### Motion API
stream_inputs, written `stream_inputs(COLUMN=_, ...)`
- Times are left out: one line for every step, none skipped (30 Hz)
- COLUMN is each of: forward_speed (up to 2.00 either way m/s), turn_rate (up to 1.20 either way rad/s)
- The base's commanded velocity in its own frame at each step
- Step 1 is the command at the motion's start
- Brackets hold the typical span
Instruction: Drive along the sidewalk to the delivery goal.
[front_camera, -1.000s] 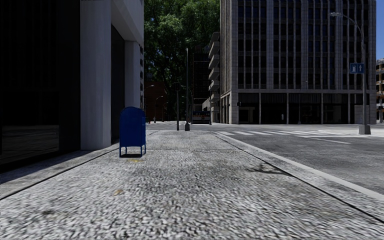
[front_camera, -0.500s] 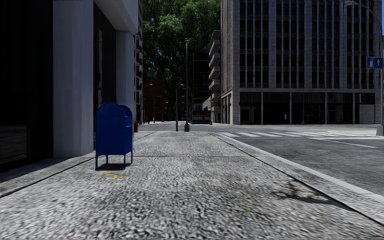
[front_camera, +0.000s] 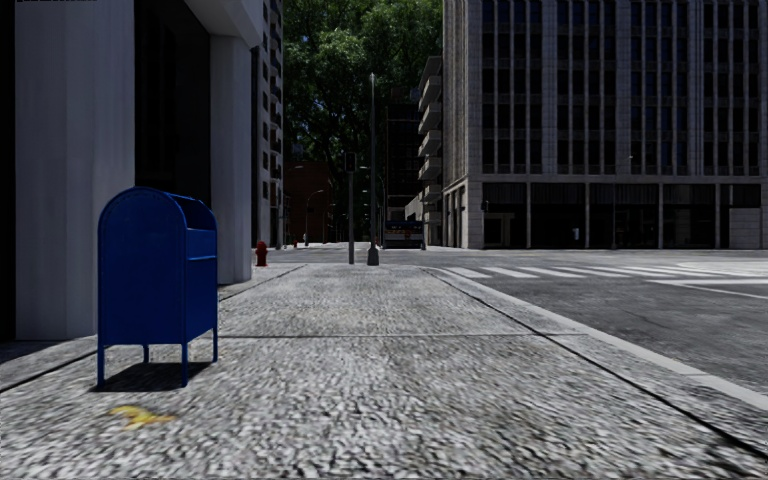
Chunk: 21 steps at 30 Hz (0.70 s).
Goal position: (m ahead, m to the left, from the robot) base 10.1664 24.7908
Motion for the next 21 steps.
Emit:
stream_inputs(forward_speed=2.00, turn_rate=0.00)
stream_inputs(forward_speed=2.00, turn_rate=0.00)
stream_inputs(forward_speed=2.00, turn_rate=0.00)
stream_inputs(forward_speed=2.00, turn_rate=0.00)
stream_inputs(forward_speed=2.00, turn_rate=0.00)
stream_inputs(forward_speed=2.00, turn_rate=0.00)
stream_inputs(forward_speed=2.00, turn_rate=0.00)
stream_inputs(forward_speed=2.00, turn_rate=0.00)
stream_inputs(forward_speed=2.00, turn_rate=0.00)
stream_inputs(forward_speed=2.00, turn_rate=0.00)
stream_inputs(forward_speed=2.00, turn_rate=0.00)
stream_inputs(forward_speed=2.00, turn_rate=0.00)
stream_inputs(forward_speed=2.00, turn_rate=0.00)
stream_inputs(forward_speed=2.00, turn_rate=0.00)
stream_inputs(forward_speed=2.00, turn_rate=0.00)
stream_inputs(forward_speed=2.00, turn_rate=0.00)
stream_inputs(forward_speed=2.00, turn_rate=0.00)
stream_inputs(forward_speed=2.00, turn_rate=0.00)
stream_inputs(forward_speed=2.00, turn_rate=0.00)
stream_inputs(forward_speed=2.00, turn_rate=0.00)
stream_inputs(forward_speed=2.00, turn_rate=0.00)
